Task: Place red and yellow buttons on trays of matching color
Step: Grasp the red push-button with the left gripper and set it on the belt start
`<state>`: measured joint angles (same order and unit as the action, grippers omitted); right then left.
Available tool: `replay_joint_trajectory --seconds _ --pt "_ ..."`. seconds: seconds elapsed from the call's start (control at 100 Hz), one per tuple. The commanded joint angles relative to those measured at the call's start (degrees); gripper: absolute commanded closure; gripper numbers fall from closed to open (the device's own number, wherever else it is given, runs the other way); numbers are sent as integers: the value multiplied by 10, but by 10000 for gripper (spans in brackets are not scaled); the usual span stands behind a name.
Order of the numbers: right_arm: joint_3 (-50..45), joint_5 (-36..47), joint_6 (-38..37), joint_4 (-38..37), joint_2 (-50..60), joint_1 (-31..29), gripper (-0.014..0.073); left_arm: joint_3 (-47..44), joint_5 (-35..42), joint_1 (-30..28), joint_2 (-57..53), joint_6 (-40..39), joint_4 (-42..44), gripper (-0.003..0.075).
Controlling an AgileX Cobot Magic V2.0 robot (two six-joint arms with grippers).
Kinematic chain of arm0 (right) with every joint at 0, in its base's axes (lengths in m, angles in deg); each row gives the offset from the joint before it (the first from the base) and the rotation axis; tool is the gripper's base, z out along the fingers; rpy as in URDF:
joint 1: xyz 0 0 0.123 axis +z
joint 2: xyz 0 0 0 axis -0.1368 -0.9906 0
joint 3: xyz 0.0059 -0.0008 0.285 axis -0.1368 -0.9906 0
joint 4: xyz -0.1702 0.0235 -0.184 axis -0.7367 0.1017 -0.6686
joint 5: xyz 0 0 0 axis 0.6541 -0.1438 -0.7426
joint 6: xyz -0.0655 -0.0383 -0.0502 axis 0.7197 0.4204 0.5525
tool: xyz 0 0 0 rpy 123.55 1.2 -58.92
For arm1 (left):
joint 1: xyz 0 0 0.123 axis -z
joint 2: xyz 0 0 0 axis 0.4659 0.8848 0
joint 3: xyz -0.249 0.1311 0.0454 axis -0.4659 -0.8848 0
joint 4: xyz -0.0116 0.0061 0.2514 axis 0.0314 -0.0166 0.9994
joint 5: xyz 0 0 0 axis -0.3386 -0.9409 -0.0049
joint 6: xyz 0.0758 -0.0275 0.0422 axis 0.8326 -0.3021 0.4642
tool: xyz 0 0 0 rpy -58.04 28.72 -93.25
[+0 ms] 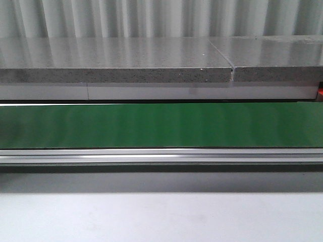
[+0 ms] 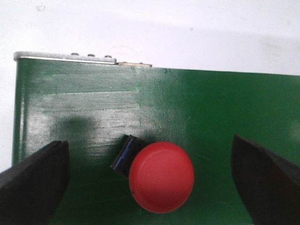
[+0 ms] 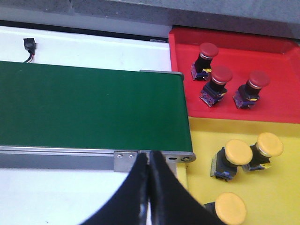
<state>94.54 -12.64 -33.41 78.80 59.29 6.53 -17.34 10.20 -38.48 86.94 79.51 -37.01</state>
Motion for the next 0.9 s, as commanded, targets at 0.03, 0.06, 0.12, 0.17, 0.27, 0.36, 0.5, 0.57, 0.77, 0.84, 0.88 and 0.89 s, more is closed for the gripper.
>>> replay_joint_trajectory --seconds 0.03,0.06,0.12,0.17,0.27,0.36,0.5,0.57,0.77,0.84,0.88,0.89 --pt "12 39 4 -6 -2 2 664 21 24 -1 -42 5 -24 61" --pt "12 39 4 -6 -2 2 664 21 29 -5 -44 4 -23 61" --pt "12 39 4 -6 -2 2 664 21 39 -14 -45 -4 -19 61" --pt "12 39 4 -6 -2 2 664 21 46 -24 -45 -6 -17 61" --pt "12 39 4 -6 -2 2 664 21 53 -49 -44 -26 4 61" --pt "12 39 4 -6 -2 2 664 21 59 -70 -40 -46 26 61" --pt "12 39 4 -6 -2 2 664 21 63 -96 -15 -52 36 61" --pt "12 39 4 -6 -2 2 664 21 63 -105 7 -52 37 61" --pt "12 39 4 -6 -2 2 664 21 90 -129 70 -63 40 61" --pt "12 39 4 -6 -2 2 664 21 101 -136 87 -65 40 61" --pt "12 39 4 -6 -2 2 664 21 110 -140 94 -66 40 61" --pt "12 39 4 -6 -2 2 664 21 111 -141 96 -67 40 61"
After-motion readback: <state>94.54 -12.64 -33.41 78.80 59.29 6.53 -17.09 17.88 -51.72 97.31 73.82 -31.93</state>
